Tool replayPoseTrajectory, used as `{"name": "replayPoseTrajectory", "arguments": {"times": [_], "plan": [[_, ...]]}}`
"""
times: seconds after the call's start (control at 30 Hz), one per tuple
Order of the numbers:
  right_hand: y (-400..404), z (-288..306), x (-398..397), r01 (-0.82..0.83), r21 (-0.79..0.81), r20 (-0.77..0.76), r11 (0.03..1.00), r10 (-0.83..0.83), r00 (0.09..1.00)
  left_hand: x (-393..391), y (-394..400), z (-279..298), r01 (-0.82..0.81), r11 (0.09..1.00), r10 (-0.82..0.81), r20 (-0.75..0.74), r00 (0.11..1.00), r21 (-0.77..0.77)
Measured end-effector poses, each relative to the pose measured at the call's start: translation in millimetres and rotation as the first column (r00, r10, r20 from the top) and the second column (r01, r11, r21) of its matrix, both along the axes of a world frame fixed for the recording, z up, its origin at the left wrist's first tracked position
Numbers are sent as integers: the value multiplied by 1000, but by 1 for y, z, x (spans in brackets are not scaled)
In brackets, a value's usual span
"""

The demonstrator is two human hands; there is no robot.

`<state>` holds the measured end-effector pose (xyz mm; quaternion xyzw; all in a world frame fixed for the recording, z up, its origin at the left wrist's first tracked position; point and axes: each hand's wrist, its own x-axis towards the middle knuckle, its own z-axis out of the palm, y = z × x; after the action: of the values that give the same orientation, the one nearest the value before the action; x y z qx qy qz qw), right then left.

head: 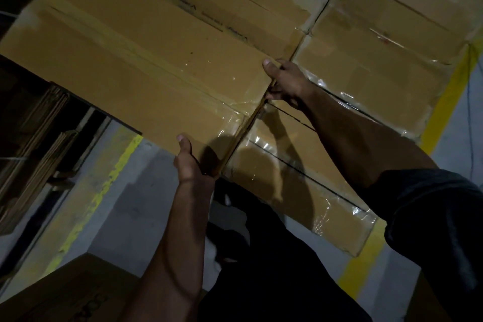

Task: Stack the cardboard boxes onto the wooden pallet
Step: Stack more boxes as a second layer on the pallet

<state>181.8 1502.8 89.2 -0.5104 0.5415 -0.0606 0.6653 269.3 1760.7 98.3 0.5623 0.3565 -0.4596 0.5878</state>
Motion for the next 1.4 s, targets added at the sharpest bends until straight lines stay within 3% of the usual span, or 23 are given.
{"name": "replayPoseTrajectory", "arguments": {"times": [0.7,0.83,0.93,1.07,1.2,1.33,1.4], "plan": [[0,-9,1,1,-24,-20,1000,-1,1000,-7,0,5,53,994,-58,47,997,95],[11,1,-4,-40,-69,-28,997,38,999,-12,8,15,91,992,-100,108,989,85],[28,19,-25,-119,-168,-113,979,100,988,-27,13,24,174,964,-224,266,938,199],[69,36,-78,-253,-250,-247,935,191,950,-50,41,26,394,864,-502,466,728,315],[124,52,-135,-233,-205,-323,951,159,933,-72,68,39,596,581,-808,482,340,554],[183,54,-195,-224,-216,-440,950,110,891,-92,95,45,638,293,-914,405,-32,712],[209,61,-225,-228,-226,-450,947,106,887,-104,104,55,632,186,-923,354,-150,752]]}}
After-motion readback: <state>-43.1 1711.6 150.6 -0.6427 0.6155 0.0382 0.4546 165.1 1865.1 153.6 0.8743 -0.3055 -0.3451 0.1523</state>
